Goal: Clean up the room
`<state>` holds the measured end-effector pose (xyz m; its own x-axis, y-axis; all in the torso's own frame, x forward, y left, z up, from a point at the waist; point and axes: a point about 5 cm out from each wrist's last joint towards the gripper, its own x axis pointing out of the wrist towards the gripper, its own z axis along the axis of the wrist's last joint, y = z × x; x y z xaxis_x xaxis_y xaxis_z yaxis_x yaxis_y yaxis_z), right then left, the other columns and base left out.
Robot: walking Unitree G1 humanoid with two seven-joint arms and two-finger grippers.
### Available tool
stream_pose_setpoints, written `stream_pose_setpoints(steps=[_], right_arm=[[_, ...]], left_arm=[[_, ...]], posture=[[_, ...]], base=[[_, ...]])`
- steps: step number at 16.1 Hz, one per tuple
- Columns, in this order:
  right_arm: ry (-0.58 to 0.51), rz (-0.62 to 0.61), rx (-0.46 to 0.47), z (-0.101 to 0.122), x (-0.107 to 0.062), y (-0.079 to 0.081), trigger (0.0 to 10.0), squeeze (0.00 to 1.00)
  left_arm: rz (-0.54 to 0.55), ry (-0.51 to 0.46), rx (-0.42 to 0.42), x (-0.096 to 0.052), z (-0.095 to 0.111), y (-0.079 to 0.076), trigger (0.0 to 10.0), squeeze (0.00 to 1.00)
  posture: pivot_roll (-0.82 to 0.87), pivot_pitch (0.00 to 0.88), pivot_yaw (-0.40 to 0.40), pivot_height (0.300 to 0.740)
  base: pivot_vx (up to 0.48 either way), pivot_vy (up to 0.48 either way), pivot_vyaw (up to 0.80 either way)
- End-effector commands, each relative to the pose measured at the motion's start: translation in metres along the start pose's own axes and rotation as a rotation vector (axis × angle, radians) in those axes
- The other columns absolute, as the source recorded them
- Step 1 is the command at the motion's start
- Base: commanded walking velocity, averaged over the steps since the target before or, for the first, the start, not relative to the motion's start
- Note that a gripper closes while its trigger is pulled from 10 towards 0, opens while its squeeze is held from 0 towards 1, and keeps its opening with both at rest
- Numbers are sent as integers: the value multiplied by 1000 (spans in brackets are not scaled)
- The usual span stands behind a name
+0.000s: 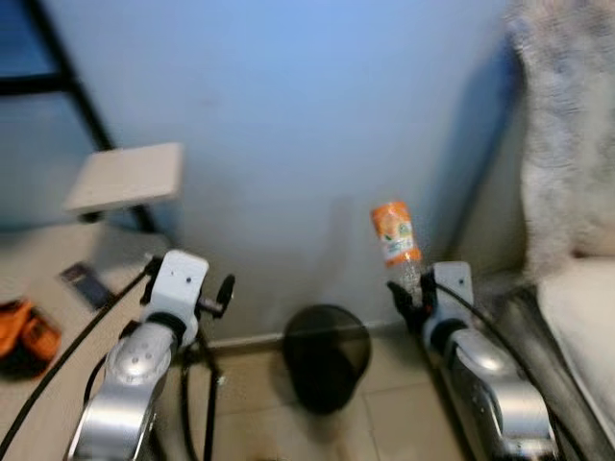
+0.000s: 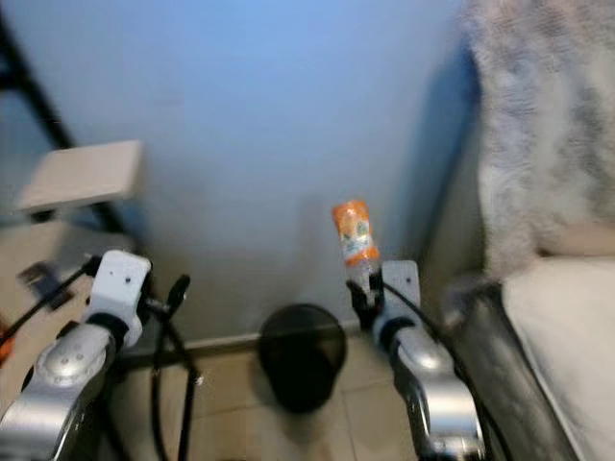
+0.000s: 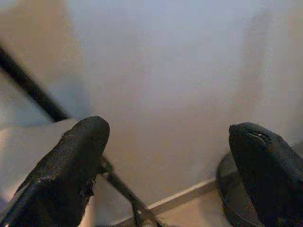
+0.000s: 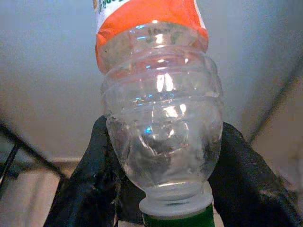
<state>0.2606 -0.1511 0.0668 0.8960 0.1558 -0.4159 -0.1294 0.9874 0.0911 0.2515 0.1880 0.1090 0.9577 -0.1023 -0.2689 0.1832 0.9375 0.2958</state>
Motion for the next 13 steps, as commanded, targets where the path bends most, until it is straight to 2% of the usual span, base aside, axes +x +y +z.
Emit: stream_pose_setpoints(steps=[1,3,4,10,13], right_arm=[[-29,15,-11,7,2,5,10000,0],[-34,6,-33,10,2,4,10000,0],[-34,3,-32,10,2,4,10000,0],[-34,-28,-44,10,3,0,10000,0],[-40,-23,-53,11,4,1,10000,0]], left_arm=[[3,22,-5,-1,-5,0,10000,0],[5,21,-8,0,-5,0,10000,0],[6,20,-7,0,-4,0,10000,0],[6,18,-48,1,-5,0,10000,0],[-10,11,-32,2,-4,-1,10000,0]], posture=[[36,0,29,740],[35,0,29,740],[36,0,28,740],[39,0,25,740],[39,0,23,740]], base=[[0,-349,800],[0,-334,800],[0,-300,0],[0,0,0],[259,0,0]])
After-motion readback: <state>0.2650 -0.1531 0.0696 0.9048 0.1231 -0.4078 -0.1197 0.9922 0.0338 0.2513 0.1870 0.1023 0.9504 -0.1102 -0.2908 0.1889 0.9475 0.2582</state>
